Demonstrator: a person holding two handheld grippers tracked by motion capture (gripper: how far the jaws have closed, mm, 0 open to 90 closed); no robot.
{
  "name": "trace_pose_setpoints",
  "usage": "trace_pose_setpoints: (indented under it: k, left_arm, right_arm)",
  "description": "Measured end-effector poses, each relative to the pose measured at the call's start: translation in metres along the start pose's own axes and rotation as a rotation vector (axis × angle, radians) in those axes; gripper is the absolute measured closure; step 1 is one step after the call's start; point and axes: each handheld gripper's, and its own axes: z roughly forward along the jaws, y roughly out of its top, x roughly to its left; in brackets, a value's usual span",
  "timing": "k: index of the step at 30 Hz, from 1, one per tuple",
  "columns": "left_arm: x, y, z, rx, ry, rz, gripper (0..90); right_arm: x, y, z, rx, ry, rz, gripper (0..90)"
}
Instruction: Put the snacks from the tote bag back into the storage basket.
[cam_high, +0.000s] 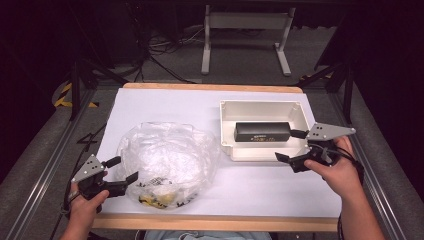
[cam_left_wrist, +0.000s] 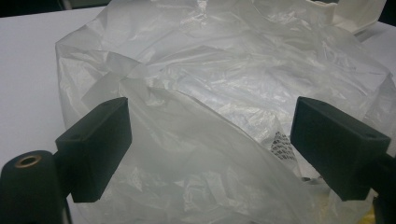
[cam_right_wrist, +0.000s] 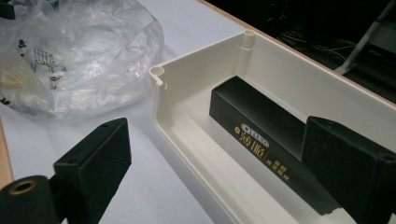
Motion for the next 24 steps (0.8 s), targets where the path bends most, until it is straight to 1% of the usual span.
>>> trace_pose_setpoints:
  k: [2,4,5,9,12,13,15,16,17,18,19,20,21,22,23,24]
  left_arm:
    - [0.0,0.0,0.0,0.001,0.002,0.001,13.6]
    - [0.0,-0.001,0.001,0.006,0.001,0.002,13.6]
    - [0.0,-0.001,0.001,0.008,0.002,-0.001,13.5]
    - [0.0,-0.001,0.001,0.012,0.003,-0.003,13.5]
    - [0.0,-0.002,0.001,0.017,0.003,-0.001,13.5]
    - [0.0,-0.002,0.002,0.017,0.002,0.001,13.5]
    - [0.001,-0.002,0.002,0.017,0.003,0.003,13.4]
    - [0.001,-0.002,0.002,0.021,-0.002,0.002,13.3]
    - [0.001,-0.002,0.003,0.019,-0.004,-0.001,13.2]
    - [0.001,-0.002,0.003,0.019,-0.004,-0.001,13.2]
    - [0.001,-0.003,0.003,0.022,-0.005,0.002,13.2]
    - [0.001,-0.003,0.004,0.023,-0.005,0.002,13.1]
    - [0.001,-0.003,0.004,0.027,-0.008,0.003,13.0]
    - [0.002,-0.003,0.005,0.03,-0.01,0.003,13.0]
    - [0.002,-0.004,0.005,0.037,-0.008,0.007,13.0]
    - [0.002,-0.004,0.005,0.041,-0.008,0.009,12.9]
  right_arm:
    - [0.004,-0.007,0.001,-0.011,-0.009,0.002,7.5]
    - [0.008,-0.015,0.004,-0.009,-0.009,0.005,7.5]
    - [0.01,-0.02,0.005,-0.006,-0.019,0.005,7.3]
    - [0.014,-0.038,0.01,-0.017,-0.038,0.031,5.8]
    - [0.015,-0.053,0.014,-0.034,-0.032,0.053,5.5]
    - [0.015,-0.058,0.015,-0.034,-0.027,0.057,5.6]
    - [0.015,-0.067,0.017,-0.005,-0.03,0.057,5.5]
    - [0.014,-0.073,0.018,-0.017,-0.031,0.076,5.5]
    - [0.013,-0.077,0.018,-0.03,-0.021,0.103,5.3]
    - [0.013,-0.077,0.018,-0.03,-0.021,0.103,5.3]
    - [0.013,-0.082,0.019,-0.04,-0.013,0.128,5.0]
    - [0.013,-0.091,0.022,-0.034,-0.012,0.129,4.3]
    - [0.013,-0.096,0.023,-0.036,0.007,0.142,4.2]
    - [0.013,-0.096,0.023,-0.036,0.007,0.142,4.2]
    - [0.012,-0.101,0.025,-0.041,0.014,0.163,4.2]
    - [0.012,-0.105,0.026,-0.039,0.003,0.165,4.1]
